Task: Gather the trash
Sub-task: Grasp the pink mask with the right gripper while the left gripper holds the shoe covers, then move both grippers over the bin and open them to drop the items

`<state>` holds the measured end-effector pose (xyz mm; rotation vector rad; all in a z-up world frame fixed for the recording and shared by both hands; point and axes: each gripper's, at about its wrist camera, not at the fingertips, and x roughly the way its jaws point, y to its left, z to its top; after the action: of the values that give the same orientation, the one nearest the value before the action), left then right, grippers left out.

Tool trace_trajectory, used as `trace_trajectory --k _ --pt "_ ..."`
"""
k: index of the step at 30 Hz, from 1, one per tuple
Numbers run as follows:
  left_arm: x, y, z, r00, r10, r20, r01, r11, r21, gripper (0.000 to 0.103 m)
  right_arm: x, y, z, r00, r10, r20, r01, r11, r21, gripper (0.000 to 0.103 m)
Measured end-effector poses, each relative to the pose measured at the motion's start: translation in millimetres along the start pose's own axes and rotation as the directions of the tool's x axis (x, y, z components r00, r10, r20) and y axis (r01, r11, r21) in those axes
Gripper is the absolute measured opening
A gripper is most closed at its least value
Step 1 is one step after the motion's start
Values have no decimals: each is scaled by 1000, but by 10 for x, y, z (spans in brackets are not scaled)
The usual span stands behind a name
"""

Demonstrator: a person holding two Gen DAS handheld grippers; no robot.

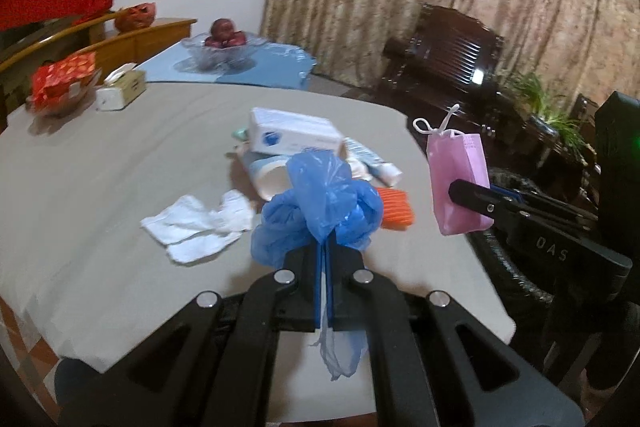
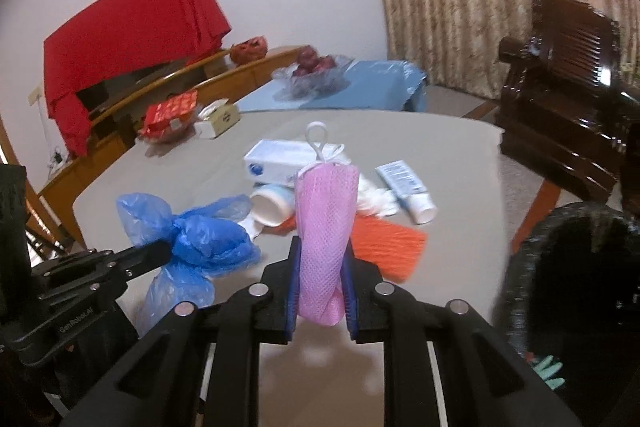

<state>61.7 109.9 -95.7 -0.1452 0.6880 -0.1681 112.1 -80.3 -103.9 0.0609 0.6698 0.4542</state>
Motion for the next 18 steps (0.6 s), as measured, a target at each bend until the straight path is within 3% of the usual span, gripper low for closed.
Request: trace_trajectory --k 10,18 --pt "69 -524 156 997 -77 12 76 994 76 1 -488 -354 28 994 -90 64 88 996 35 18" --pt "220 -1091 252 987 -158 8 154 975 158 1 -870 -820 -32 974 -208 93 198 975 100 18"
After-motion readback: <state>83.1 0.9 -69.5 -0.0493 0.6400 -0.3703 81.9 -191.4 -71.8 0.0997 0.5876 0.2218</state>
